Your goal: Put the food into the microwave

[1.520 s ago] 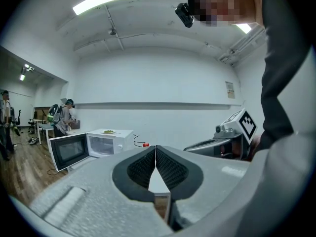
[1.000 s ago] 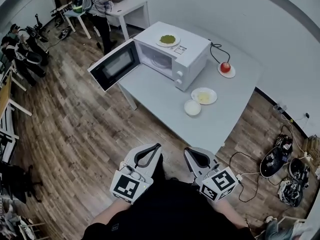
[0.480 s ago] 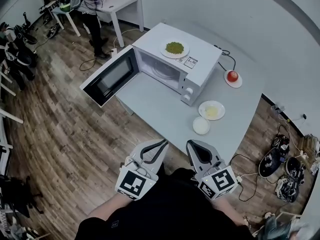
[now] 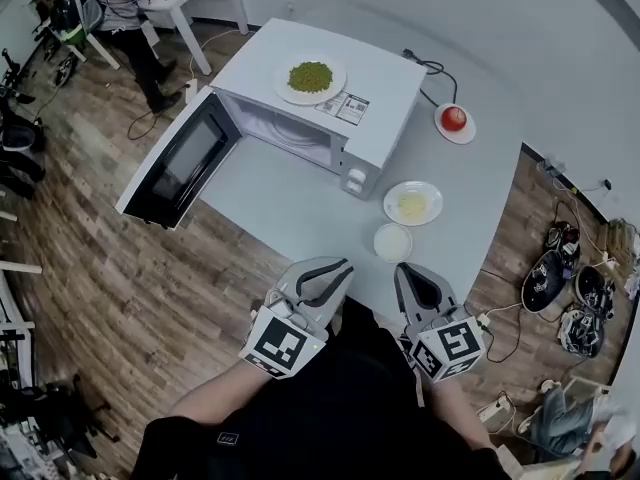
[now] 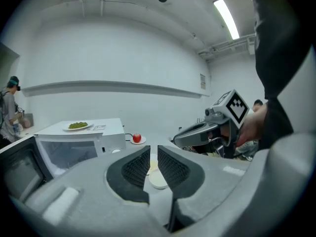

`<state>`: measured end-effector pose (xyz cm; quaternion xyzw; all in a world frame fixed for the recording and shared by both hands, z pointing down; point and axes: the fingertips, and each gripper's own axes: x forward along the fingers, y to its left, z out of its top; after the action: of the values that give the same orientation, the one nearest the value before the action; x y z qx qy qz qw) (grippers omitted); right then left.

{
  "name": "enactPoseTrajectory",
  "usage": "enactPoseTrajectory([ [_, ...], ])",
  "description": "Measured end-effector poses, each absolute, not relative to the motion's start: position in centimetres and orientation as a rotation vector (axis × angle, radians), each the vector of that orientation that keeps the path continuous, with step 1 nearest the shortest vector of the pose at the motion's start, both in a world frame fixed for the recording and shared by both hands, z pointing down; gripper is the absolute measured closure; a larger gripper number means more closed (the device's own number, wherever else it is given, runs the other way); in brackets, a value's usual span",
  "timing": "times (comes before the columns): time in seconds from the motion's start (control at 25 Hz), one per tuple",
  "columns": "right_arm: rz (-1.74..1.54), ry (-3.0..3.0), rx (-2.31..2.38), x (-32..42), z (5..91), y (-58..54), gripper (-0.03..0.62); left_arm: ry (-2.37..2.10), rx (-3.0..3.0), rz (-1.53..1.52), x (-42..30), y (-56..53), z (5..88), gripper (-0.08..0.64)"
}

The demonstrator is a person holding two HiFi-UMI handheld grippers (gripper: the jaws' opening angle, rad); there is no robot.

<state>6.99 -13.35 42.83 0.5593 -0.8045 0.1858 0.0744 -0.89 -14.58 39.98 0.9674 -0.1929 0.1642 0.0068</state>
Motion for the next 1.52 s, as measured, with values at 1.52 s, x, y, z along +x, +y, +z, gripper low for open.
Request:
enactPoseTrajectory([
  [1.52,0.872,-2.153,1.807,14.8,60.2,-14.5,0.578,0.484,3.135,1.762,10.8,-13.3,67.1,0.364],
])
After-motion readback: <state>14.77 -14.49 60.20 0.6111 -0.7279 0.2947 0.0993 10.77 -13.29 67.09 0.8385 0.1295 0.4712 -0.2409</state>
